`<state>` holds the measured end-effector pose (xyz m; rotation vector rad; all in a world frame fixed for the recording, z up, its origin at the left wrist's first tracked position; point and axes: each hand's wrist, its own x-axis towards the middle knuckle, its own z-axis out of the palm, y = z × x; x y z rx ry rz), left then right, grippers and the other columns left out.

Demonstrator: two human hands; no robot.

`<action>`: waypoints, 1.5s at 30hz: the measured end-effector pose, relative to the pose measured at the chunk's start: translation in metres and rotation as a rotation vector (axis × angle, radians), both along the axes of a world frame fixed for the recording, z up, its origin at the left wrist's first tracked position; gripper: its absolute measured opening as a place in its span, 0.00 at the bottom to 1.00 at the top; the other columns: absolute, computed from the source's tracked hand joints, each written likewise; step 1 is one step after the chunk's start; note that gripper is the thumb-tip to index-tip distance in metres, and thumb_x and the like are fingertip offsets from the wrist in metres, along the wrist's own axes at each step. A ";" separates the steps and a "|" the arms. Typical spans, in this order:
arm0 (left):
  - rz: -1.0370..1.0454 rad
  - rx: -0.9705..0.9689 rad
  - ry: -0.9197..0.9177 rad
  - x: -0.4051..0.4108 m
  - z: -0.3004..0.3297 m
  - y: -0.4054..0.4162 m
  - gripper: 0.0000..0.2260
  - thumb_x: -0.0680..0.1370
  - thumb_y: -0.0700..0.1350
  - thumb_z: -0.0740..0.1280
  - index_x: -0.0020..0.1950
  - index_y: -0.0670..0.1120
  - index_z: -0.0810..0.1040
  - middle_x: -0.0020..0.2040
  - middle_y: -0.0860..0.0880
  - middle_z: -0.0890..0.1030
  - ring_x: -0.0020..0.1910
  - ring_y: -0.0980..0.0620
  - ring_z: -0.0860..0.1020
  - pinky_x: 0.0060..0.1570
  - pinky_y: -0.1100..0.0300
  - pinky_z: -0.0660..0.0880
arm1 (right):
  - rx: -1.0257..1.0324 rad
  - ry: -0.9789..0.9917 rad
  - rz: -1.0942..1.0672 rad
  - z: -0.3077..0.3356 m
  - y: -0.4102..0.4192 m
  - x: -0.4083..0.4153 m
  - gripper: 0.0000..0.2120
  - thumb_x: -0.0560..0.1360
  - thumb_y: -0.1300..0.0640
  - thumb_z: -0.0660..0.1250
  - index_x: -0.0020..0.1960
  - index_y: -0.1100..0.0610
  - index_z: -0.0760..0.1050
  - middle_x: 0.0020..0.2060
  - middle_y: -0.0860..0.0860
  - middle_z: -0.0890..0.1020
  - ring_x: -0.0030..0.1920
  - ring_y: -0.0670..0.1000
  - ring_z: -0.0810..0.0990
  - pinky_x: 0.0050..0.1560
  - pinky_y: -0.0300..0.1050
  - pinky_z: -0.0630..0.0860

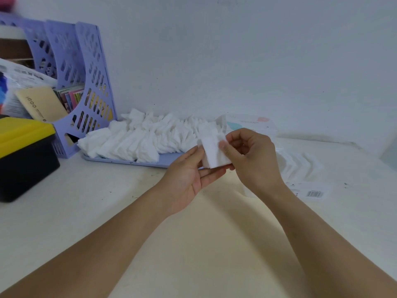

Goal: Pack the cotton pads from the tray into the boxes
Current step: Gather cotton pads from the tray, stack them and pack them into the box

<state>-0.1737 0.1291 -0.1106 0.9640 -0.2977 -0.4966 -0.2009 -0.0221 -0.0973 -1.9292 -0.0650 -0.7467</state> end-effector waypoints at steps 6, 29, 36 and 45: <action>-0.017 0.032 -0.075 -0.001 -0.002 0.000 0.17 0.82 0.42 0.64 0.71 0.42 0.73 0.64 0.40 0.81 0.60 0.43 0.82 0.62 0.54 0.78 | 0.007 0.023 -0.014 0.002 0.002 -0.001 0.06 0.76 0.59 0.73 0.42 0.53 0.79 0.34 0.50 0.83 0.34 0.52 0.83 0.35 0.46 0.79; 0.333 0.654 -0.774 0.010 0.025 -0.062 0.14 0.80 0.48 0.70 0.63 0.54 0.70 0.56 0.56 0.78 0.45 0.58 0.80 0.40 0.65 0.75 | 0.053 0.242 -0.007 0.048 -0.086 -0.023 0.07 0.72 0.61 0.77 0.44 0.66 0.83 0.35 0.57 0.86 0.32 0.53 0.85 0.34 0.44 0.81; 0.285 0.842 -1.058 0.009 -0.023 -0.063 0.12 0.73 0.60 0.72 0.51 0.56 0.77 0.53 0.61 0.77 0.55 0.57 0.74 0.51 0.60 0.72 | -0.351 0.435 -0.327 0.031 -0.091 -0.001 0.18 0.67 0.54 0.76 0.29 0.60 0.69 0.22 0.49 0.71 0.23 0.48 0.69 0.25 0.38 0.63; 0.220 0.881 -1.226 0.016 -0.027 -0.057 0.12 0.73 0.61 0.72 0.45 0.54 0.75 0.51 0.59 0.75 0.52 0.53 0.74 0.48 0.57 0.74 | -0.722 0.564 -0.625 0.011 -0.096 0.012 0.19 0.65 0.50 0.78 0.43 0.56 0.70 0.43 0.51 0.73 0.49 0.55 0.72 0.37 0.45 0.64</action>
